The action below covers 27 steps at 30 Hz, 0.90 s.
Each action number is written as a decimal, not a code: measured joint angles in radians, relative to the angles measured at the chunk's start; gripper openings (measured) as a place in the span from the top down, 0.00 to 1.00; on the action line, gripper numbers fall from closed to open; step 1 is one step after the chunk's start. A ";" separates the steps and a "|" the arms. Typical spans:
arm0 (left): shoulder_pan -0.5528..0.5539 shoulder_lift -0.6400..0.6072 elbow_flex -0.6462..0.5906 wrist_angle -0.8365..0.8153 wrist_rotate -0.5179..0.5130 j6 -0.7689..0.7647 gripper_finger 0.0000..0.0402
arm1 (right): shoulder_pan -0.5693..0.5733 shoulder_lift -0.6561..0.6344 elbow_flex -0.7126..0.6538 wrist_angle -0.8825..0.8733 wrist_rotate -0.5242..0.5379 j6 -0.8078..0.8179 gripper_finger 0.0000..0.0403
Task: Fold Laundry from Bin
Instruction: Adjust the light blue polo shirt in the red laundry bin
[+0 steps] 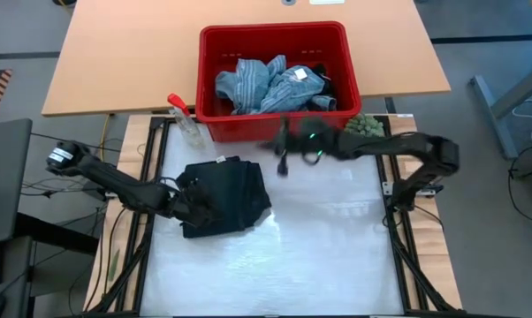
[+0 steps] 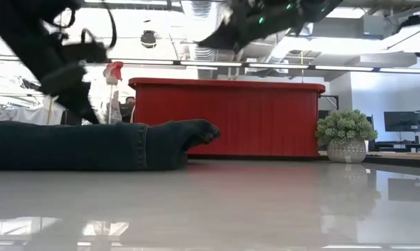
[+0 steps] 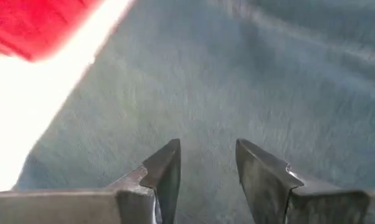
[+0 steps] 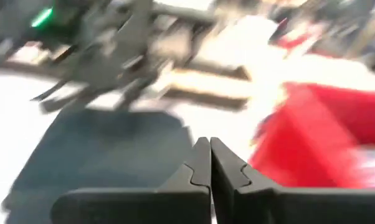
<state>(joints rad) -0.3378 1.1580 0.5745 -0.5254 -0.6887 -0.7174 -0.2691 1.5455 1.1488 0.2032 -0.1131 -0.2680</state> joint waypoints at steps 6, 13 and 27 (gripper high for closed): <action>0.015 -0.010 0.013 0.340 -0.222 0.361 0.64 | -0.201 -0.047 0.090 -0.070 0.063 0.044 0.95; 0.135 0.024 -0.008 0.741 -0.003 0.747 0.64 | -0.380 0.225 0.542 -0.496 -0.018 0.104 0.95; 0.232 0.155 -0.009 0.935 0.310 0.910 0.64 | -0.305 0.744 1.163 -0.806 -0.118 0.049 0.70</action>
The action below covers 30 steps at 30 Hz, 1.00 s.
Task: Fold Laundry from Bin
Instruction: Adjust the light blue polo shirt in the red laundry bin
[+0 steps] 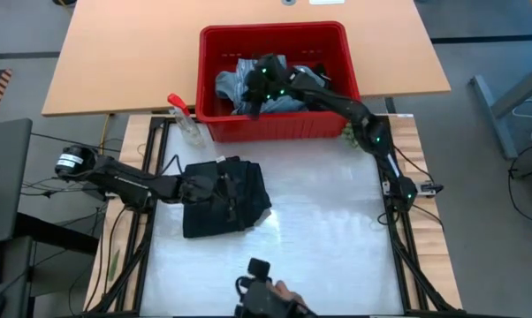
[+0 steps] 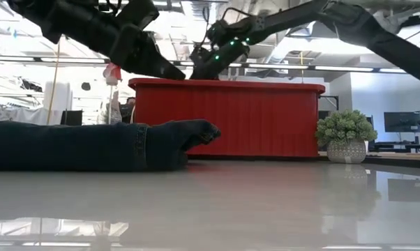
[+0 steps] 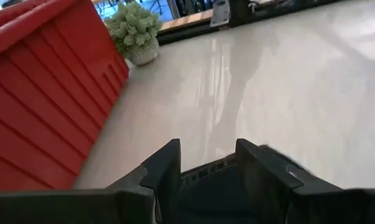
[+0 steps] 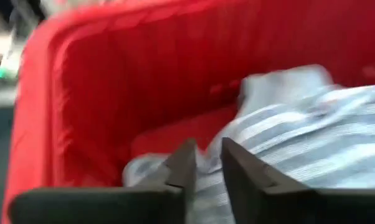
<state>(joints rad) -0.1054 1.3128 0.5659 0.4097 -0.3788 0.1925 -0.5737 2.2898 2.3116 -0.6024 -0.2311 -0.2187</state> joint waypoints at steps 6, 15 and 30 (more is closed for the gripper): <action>0.029 -0.012 0.000 0.018 0.002 0.058 0.64 | 0.028 0.001 0.010 -0.028 0.199 -0.157 0.38; 0.105 -0.012 0.000 0.055 0.004 0.014 0.64 | -0.098 0.063 0.004 -0.068 0.272 -0.114 0.30; 0.197 -0.012 0.001 0.044 0.017 -0.036 0.64 | -0.305 0.011 0.008 -0.338 0.389 -0.160 0.84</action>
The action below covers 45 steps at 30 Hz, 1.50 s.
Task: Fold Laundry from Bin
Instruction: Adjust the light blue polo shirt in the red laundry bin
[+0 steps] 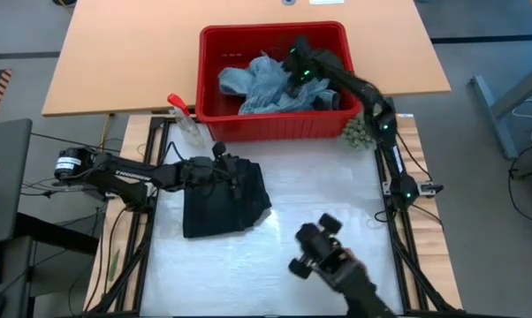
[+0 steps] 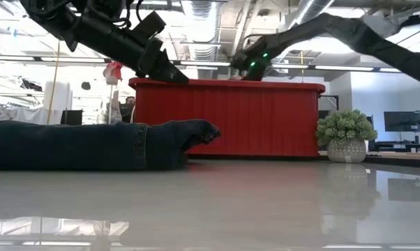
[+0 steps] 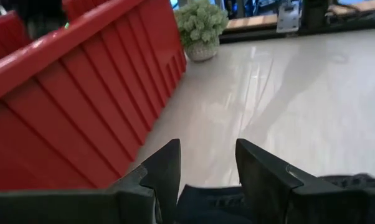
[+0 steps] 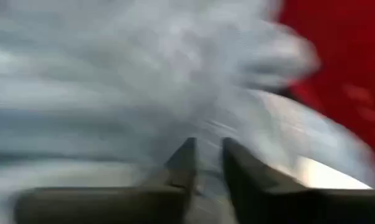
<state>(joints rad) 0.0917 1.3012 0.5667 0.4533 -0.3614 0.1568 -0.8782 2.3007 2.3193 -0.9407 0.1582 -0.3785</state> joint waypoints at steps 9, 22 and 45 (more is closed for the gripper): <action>0.002 0.000 0.000 -0.034 -0.009 0.018 0.64 | -0.173 -0.154 0.001 0.080 -0.052 0.149 0.93; 0.053 0.000 0.000 -0.046 0.041 0.056 0.64 | -0.110 -0.190 0.000 0.181 -0.479 0.193 0.67; 0.074 0.000 0.000 -0.047 0.117 -0.005 0.64 | 0.134 0.124 0.034 0.229 -0.092 -0.073 0.42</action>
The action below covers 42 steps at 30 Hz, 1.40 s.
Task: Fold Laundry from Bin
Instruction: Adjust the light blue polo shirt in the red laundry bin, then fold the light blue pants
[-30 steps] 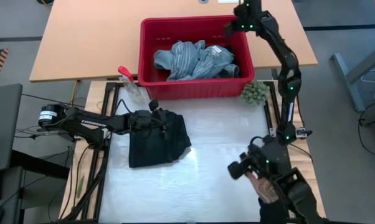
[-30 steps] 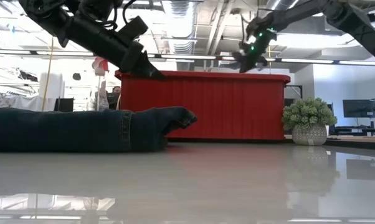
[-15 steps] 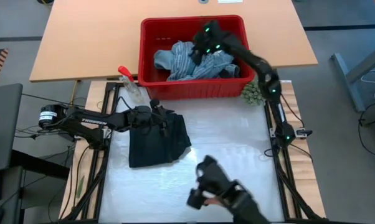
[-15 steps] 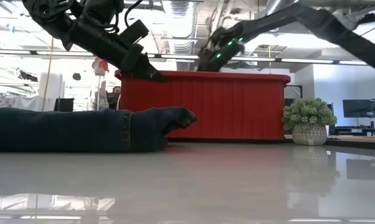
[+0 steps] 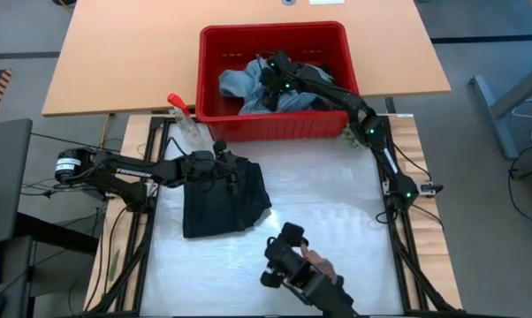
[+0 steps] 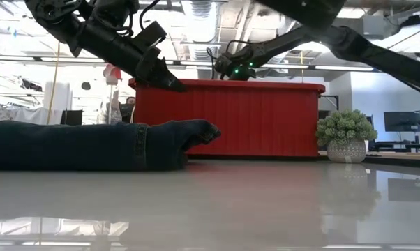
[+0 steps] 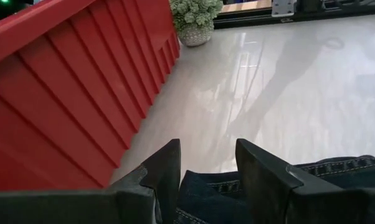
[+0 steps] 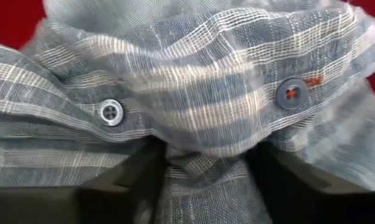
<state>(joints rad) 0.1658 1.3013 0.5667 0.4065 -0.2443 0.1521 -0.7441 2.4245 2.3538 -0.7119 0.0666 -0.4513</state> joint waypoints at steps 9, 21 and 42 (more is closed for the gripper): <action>0.000 0.000 0.000 -0.041 -0.003 0.010 0.64 | -0.101 -0.126 -0.001 0.098 0.071 0.036 0.92; -0.001 0.000 0.000 -0.021 0.056 0.030 0.64 | -0.335 -0.246 0.000 0.079 0.006 0.237 0.93; 0.002 0.000 0.000 0.023 0.057 0.086 0.64 | -0.204 -0.301 0.001 0.084 -0.278 0.247 0.39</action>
<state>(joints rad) 0.1677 1.3014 0.5671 0.4297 -0.1873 0.2381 -0.9481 2.1238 2.3549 -0.6277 -0.2113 -0.2038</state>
